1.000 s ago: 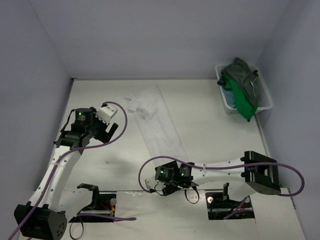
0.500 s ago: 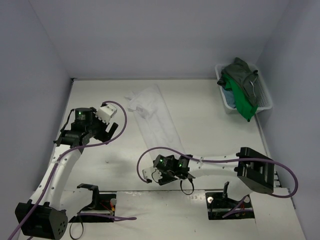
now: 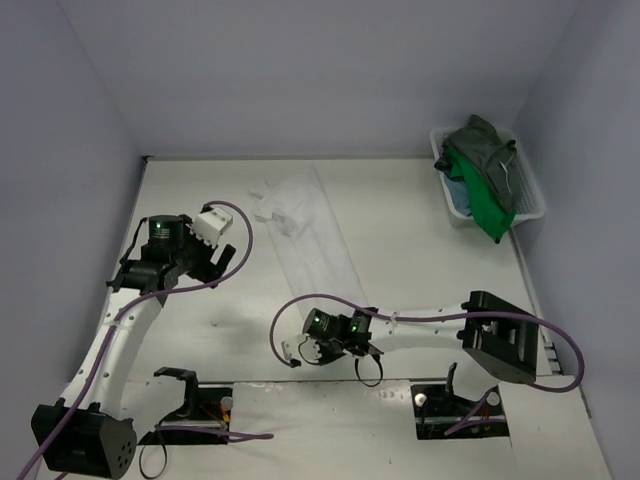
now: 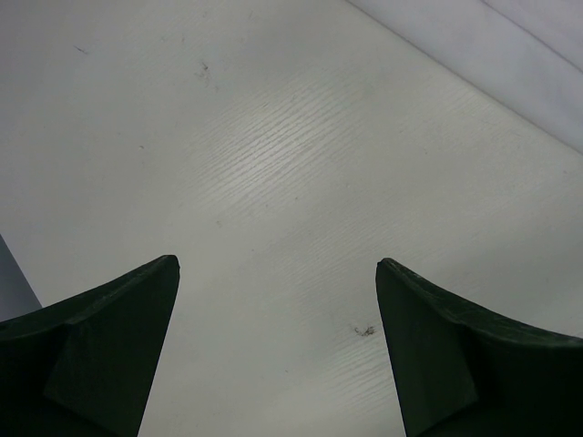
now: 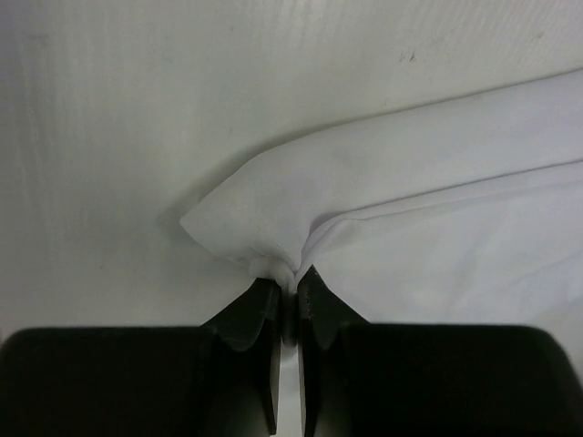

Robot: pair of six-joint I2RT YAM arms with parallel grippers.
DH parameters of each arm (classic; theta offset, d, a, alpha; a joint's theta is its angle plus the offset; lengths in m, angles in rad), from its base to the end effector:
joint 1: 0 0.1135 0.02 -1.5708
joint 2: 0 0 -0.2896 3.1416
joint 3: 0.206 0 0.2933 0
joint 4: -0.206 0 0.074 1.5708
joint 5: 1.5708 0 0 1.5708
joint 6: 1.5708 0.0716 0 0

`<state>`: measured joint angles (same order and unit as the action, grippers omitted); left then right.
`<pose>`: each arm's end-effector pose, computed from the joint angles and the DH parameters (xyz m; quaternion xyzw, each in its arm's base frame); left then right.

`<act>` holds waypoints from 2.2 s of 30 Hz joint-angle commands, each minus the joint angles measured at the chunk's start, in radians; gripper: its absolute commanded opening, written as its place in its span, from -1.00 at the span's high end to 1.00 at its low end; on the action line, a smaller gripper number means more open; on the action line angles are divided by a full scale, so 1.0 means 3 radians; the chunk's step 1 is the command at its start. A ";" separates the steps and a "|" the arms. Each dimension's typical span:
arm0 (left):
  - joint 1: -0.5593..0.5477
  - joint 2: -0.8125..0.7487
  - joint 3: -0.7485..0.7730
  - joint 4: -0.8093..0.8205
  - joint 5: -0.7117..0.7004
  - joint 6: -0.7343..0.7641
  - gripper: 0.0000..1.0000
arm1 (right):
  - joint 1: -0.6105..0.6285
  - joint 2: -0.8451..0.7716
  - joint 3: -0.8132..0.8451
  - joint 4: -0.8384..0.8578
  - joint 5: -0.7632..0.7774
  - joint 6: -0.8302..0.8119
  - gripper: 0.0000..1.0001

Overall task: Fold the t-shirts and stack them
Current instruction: Fold the tshirt

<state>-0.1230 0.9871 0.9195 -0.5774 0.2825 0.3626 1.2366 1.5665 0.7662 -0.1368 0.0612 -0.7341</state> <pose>0.2605 -0.0523 0.3098 0.2740 0.8448 -0.0722 0.4540 0.1183 0.3272 0.1216 -0.7863 0.5328 0.0493 0.3089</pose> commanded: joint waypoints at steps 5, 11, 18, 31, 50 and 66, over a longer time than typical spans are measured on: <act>0.0047 -0.0038 0.0141 0.0155 0.0096 -0.0027 -0.67 | -0.0001 -0.0659 0.0202 -0.0827 -0.0306 0.0115 1.00; 0.0047 -0.0013 0.0182 0.0145 0.0137 -0.0053 -0.66 | 0.0142 -0.1003 0.0304 -0.1022 -0.0214 0.0207 1.00; 0.0073 -0.0059 0.0126 0.0171 0.0173 -0.0063 -0.67 | 0.0173 -0.1055 0.0350 -0.1027 -0.0117 0.0146 1.00; 0.0083 -0.0079 0.0074 0.0191 0.0250 -0.0089 -0.67 | -0.0470 -0.0442 0.0974 -0.0761 -0.0388 -0.0406 1.00; 0.0108 -0.0038 0.0008 0.0309 0.0383 -0.0145 -0.67 | -0.1090 0.0403 0.1920 -0.0623 -0.0593 -0.0851 1.00; 0.0241 -0.0176 -0.0043 0.0309 0.0562 -0.0252 -0.67 | -0.1253 0.0944 0.2344 -0.0516 -0.0608 -0.0974 1.00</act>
<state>-0.0650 0.9588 0.8898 -0.5419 0.4133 0.3073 0.8715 1.8263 1.4185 -0.3267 -0.1135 -1.0119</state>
